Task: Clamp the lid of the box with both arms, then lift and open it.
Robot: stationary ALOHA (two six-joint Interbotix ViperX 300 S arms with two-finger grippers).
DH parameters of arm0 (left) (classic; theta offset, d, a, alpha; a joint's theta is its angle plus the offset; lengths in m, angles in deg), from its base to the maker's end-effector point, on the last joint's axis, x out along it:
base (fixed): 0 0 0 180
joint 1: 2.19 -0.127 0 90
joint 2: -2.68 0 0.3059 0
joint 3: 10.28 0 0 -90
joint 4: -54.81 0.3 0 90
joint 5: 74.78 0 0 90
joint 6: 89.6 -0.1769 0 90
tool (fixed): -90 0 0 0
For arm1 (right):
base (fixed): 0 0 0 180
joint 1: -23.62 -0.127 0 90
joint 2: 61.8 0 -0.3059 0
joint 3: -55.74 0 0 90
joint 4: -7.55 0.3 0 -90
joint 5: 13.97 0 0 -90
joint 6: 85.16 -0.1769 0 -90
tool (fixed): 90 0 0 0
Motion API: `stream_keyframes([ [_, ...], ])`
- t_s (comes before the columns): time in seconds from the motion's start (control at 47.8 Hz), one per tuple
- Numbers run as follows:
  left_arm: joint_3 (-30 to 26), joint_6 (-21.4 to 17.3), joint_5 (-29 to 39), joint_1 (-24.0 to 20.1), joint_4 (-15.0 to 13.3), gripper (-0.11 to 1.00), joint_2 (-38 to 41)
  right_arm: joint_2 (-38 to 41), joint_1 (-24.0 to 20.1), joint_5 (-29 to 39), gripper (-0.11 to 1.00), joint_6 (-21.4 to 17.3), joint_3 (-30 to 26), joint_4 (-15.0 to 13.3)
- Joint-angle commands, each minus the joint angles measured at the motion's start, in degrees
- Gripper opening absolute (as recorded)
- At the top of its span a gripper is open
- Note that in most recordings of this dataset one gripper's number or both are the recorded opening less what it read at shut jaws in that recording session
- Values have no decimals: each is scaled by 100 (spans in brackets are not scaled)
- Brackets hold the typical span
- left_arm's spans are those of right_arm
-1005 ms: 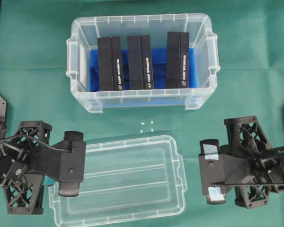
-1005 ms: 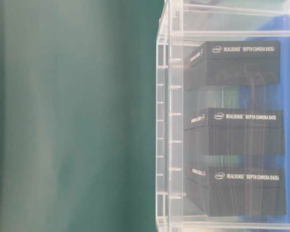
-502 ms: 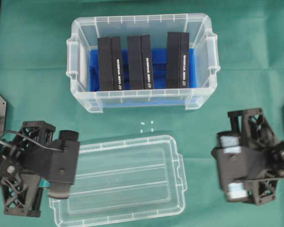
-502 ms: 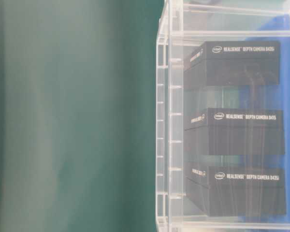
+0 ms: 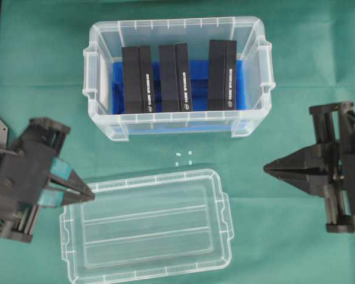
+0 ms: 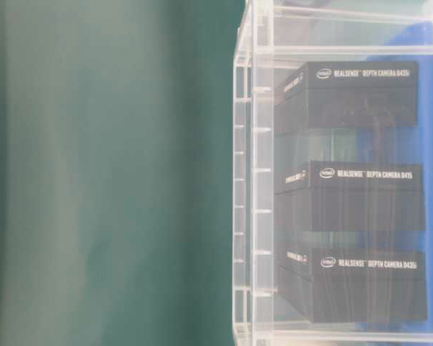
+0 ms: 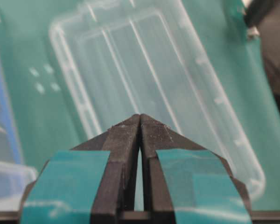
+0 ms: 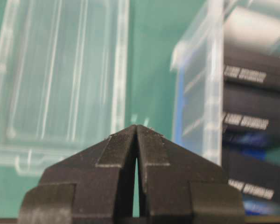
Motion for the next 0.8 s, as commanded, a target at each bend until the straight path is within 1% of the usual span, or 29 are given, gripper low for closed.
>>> stream_keyframes([
  [0.0,9,-193,-404,-62,18,2,-202,-202,9,-255,0,-9,-26,-193],
  [0.126,105,-501,-826,-70,-26,2,-369,-325,35,-606,0,-9,44,-360],
  [0.188,141,-624,-932,-70,-62,2,-431,-334,70,-721,0,-9,70,-396],
  [0.335,149,-659,-958,-105,-70,2,-448,-316,255,-809,0,-9,149,-396],
  [0.481,149,-659,-984,-246,-70,2,-457,-343,501,-853,0,-18,202,-396],
  [0.649,158,-694,-1072,-633,-70,2,-527,-492,853,-940,0,-9,229,-396],
  [0.774,211,-694,-1204,-1072,-70,2,-642,-633,1204,-940,0,-9,290,-396],
])
